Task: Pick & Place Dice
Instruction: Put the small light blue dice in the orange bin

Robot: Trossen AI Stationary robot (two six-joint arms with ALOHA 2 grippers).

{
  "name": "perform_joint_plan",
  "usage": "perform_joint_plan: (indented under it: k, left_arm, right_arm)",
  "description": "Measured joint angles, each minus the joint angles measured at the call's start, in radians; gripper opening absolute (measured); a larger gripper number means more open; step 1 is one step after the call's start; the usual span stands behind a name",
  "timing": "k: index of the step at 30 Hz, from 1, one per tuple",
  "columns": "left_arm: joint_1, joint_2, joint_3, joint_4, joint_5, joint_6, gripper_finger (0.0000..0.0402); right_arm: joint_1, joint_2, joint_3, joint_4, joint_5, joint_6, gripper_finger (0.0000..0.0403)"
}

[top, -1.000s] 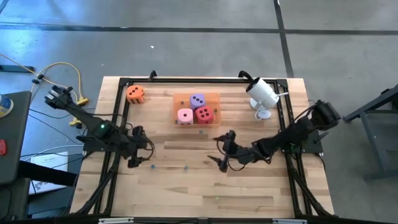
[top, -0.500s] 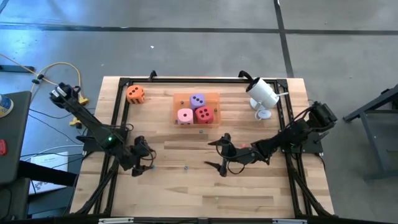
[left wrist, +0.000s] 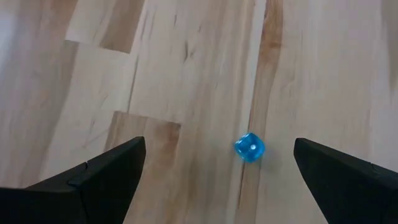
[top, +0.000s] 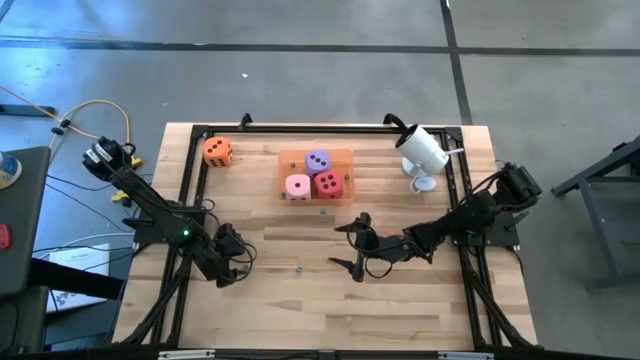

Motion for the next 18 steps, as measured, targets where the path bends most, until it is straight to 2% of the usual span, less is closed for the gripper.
perform_joint_plan:
  k: [8,14,18]
  left_arm:
    - [0.001,0.012,0.0,0.036,0.031,0.049,0.0397]
    - [0.001,0.01,0.0,0.037,0.031,-0.005,0.0397]
    - [0.001,0.01,0.0,0.038,0.03,0.021,0.0397]
  right_arm:
    - [0.022,0.0,0.0,-0.019,-0.002,0.005,0.0393]
    - [0.022,0.0,0.0,-0.027,0.0,0.003,0.0393]
    - [0.022,0.0,0.0,-0.031,0.0,0.002,0.0393]
